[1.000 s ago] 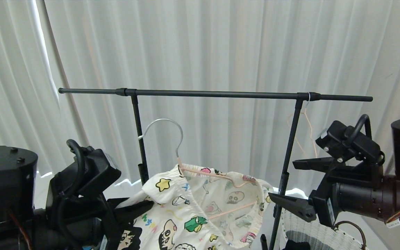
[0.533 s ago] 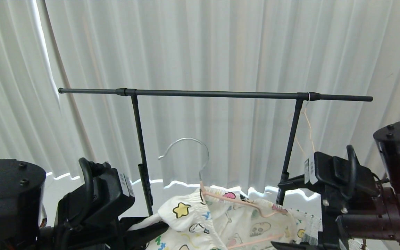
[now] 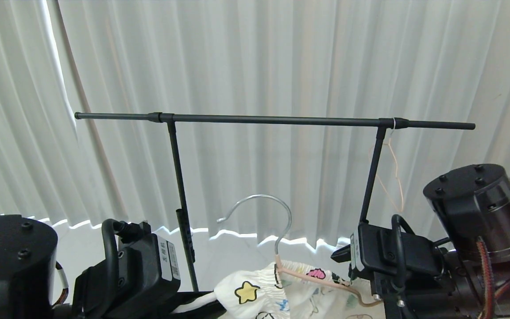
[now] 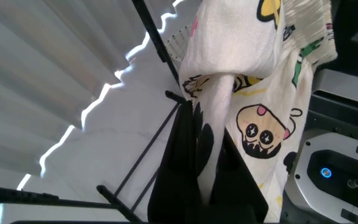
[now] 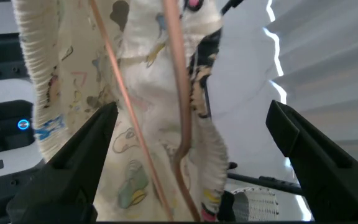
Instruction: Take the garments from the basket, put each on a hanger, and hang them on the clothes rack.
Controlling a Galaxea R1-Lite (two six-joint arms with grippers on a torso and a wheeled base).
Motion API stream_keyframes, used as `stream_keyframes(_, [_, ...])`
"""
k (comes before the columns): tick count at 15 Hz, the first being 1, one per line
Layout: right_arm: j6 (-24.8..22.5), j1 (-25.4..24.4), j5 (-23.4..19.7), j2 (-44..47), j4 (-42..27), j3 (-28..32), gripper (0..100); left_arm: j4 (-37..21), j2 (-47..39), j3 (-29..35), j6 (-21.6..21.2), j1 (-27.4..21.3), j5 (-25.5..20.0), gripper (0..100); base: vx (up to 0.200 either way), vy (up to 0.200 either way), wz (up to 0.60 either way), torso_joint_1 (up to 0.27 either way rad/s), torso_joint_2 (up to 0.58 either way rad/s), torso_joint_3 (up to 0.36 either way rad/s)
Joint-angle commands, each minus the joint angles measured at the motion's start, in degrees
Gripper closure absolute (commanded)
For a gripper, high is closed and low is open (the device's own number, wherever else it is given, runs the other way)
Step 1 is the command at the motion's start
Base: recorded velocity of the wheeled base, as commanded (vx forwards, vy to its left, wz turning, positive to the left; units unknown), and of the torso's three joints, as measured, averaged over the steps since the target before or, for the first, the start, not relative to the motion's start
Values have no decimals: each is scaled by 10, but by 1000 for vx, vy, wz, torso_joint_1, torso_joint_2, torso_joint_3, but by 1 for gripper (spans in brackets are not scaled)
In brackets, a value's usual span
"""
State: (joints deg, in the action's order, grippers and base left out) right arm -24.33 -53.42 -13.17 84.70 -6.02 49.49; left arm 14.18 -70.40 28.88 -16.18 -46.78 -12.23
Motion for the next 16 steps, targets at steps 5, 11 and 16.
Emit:
stream_keyframes(5, [0,-1,7,11,-15,8,100,1,-1,-1,-1,-2,1,100,0,0,0,0,0,0])
stream_keyframes(11, [0,-2,15,14,-16,10,100,1,-1,-1,-17,-4,3,100,0,0,0,0,0,0])
stream_keyframes(16, [0,-11,17,14,-15,17,100,1,-1,0,-18,-4,5,100,0,0,0,0,0,0])
